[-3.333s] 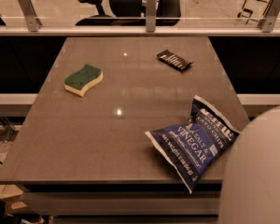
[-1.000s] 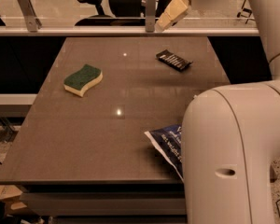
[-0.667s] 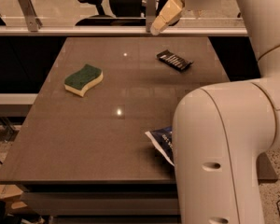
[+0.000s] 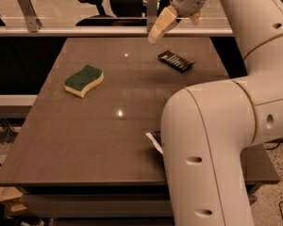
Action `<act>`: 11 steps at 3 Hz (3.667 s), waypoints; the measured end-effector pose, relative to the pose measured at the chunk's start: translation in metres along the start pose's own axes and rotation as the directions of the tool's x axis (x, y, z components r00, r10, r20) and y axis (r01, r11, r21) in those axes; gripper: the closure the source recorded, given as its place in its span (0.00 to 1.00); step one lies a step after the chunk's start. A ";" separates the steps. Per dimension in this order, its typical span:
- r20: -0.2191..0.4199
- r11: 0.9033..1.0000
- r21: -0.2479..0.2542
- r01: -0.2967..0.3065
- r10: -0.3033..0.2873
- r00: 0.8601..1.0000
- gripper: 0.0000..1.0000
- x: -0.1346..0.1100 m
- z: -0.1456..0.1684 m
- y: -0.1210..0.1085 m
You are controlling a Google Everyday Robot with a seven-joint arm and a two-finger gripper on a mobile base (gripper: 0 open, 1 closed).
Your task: Move rxbar chocolate near sponge
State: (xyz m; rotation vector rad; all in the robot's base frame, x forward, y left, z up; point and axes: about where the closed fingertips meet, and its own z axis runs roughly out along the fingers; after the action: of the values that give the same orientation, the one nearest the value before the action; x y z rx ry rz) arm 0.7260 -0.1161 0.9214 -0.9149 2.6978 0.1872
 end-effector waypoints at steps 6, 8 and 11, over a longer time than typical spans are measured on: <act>-0.219 0.996 -0.052 -0.077 0.064 0.974 0.00 0.040 0.101 -0.009; -0.224 0.996 -0.070 -0.062 0.045 0.974 0.42 0.037 0.110 -0.008; -0.223 0.996 -0.068 -0.064 0.047 0.974 0.65 0.036 0.105 -0.008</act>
Offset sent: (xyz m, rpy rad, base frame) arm -0.0267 -0.0284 -0.0738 -0.1357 0.3021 -0.0595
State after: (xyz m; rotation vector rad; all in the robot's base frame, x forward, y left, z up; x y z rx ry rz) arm 0.7269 -0.1210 0.8104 -0.9326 2.9418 0.2111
